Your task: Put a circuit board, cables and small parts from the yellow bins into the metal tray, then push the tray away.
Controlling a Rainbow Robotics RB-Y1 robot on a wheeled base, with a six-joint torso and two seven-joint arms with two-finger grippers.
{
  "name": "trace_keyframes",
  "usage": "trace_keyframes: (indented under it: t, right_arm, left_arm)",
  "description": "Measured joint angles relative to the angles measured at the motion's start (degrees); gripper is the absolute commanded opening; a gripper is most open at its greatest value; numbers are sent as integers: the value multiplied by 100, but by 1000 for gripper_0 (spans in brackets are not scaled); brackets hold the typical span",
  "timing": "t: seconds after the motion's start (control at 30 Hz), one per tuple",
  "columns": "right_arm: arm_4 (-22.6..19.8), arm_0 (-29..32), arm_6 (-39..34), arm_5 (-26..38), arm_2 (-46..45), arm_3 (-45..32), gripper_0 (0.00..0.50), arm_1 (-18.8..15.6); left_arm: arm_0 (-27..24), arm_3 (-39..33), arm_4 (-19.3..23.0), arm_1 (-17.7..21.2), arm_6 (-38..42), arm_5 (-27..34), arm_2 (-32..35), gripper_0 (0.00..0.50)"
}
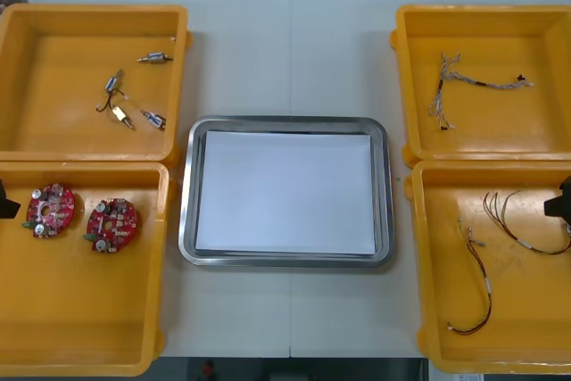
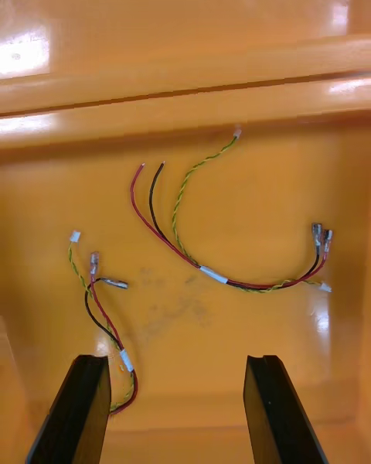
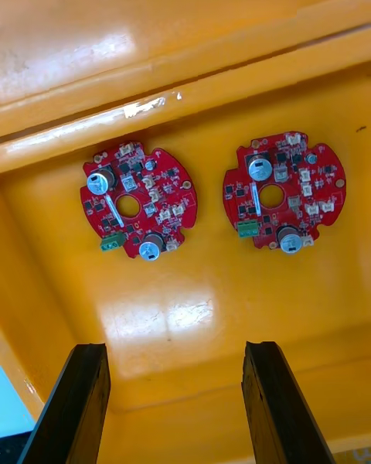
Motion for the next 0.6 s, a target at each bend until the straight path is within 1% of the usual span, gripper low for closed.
trace_keyframes:
  t: [0.13,0.3,0.37,0.5,0.6]
  right_arm:
    - [-2,50,-780,0,0,-20,500,0]
    - [59,147,-973,0,-5,-58,500,0]
    - [178,187,-1220,0,-5,-71,500,0]
    - [524,250,-2300,0,-5,-78,500,17]
    - [755,256,-2637,0,-5,-78,500,102]
  left_arm:
    - [266,136,307,256,-42,-464,0,500]
    - [567,502,717,532,-332,-1165,0,500]
    - [675,622,822,602,-678,-1367,0,500]
    - [889,734,866,729,-1889,-1759,0,500]
    - [1075,775,887,848,-2723,-2175,-13,500]
